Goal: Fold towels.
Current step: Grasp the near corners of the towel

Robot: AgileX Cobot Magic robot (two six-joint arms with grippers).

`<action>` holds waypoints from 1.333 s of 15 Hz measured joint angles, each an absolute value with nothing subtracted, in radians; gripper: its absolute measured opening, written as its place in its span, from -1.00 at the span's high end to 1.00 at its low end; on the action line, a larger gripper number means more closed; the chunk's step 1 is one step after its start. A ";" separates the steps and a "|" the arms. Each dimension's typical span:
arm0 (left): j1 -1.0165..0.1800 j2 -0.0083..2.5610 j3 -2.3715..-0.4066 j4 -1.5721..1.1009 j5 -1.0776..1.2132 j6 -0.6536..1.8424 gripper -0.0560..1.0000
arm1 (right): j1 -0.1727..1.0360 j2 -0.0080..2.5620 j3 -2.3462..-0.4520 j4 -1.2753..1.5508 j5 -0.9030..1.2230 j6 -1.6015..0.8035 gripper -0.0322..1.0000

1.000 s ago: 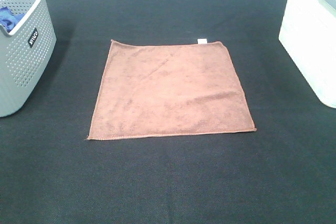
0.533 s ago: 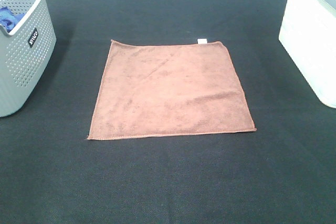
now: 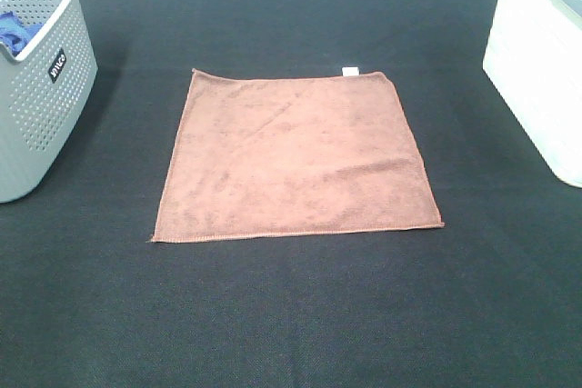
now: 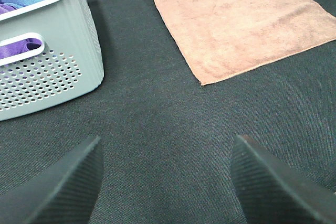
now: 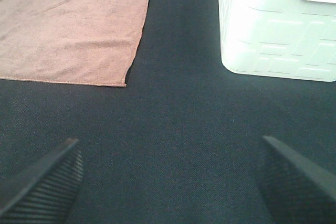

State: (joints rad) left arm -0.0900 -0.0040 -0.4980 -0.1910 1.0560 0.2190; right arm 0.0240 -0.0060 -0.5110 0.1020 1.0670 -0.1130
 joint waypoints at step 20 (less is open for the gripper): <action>-0.090 -0.004 -0.498 -0.191 1.056 0.219 -0.36 | 0.024 -0.006 -0.511 0.102 1.067 -0.113 -0.68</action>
State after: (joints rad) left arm -0.0900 -0.0040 -0.4980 -0.1910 1.0560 0.2190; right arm 0.0240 -0.0060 -0.5110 0.1020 1.0670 -0.1130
